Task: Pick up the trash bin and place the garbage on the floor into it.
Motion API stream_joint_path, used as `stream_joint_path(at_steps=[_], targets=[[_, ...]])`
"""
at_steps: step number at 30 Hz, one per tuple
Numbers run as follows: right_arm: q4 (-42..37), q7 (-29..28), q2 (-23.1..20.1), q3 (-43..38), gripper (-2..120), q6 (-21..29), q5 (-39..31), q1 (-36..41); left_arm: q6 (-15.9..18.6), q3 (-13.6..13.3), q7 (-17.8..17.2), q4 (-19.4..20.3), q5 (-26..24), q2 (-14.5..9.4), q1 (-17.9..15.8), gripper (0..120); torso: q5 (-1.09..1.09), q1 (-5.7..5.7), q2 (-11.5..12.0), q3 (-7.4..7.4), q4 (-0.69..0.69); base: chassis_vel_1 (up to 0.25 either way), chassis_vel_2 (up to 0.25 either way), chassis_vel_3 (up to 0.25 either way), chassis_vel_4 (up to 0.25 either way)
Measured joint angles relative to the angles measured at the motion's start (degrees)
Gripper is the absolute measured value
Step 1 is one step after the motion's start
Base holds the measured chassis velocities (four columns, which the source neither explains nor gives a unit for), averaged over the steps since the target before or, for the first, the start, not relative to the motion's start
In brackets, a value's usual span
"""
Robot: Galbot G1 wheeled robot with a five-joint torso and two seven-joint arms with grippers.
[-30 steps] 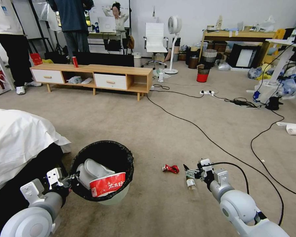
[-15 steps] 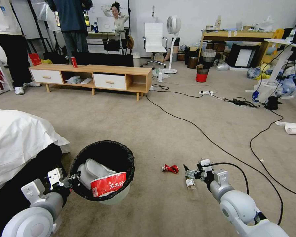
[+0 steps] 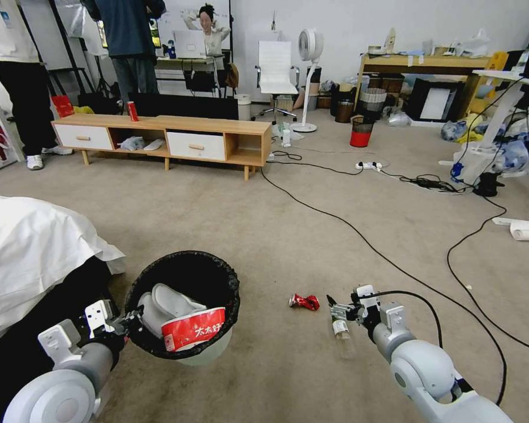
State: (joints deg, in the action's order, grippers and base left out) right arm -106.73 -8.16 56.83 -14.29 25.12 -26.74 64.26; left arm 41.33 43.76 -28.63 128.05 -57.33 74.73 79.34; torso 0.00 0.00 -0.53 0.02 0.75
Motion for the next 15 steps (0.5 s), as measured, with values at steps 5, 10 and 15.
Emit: stream_joint_path(at_steps=[5, 10, 15], targets=[[0.01, 0.1, -0.01, 0.01, 100, -0.14, -0.04, -0.17, -0.03, -0.06, 0.08, -0.12, 0.0, 0.07, -0.02, 3, 0.01, 0.0, 0.0, 0.01, 0.0, -0.161, 0.162, 0.149, -0.157], [0.16, 0.33, 0.0, 0.0, 100, -0.77, -0.27, -0.41, -0.08, -0.21, 0.26, -0.14, -0.15, 0.12, -0.14, 3, 0.02, 0.0, 0.01, 0.02, 0.01, -0.197, 0.188, 0.195, -0.188], [0.3, 0.88, -0.03, -0.15, 100, -1.54, -0.38, -0.15, -0.13, -0.21, 0.27, -0.16, -0.18, 0.22, -0.16, 3, 0.01, 0.01, 0.01, 0.02, 0.0, -0.095, 0.11, 0.116, -0.087]])
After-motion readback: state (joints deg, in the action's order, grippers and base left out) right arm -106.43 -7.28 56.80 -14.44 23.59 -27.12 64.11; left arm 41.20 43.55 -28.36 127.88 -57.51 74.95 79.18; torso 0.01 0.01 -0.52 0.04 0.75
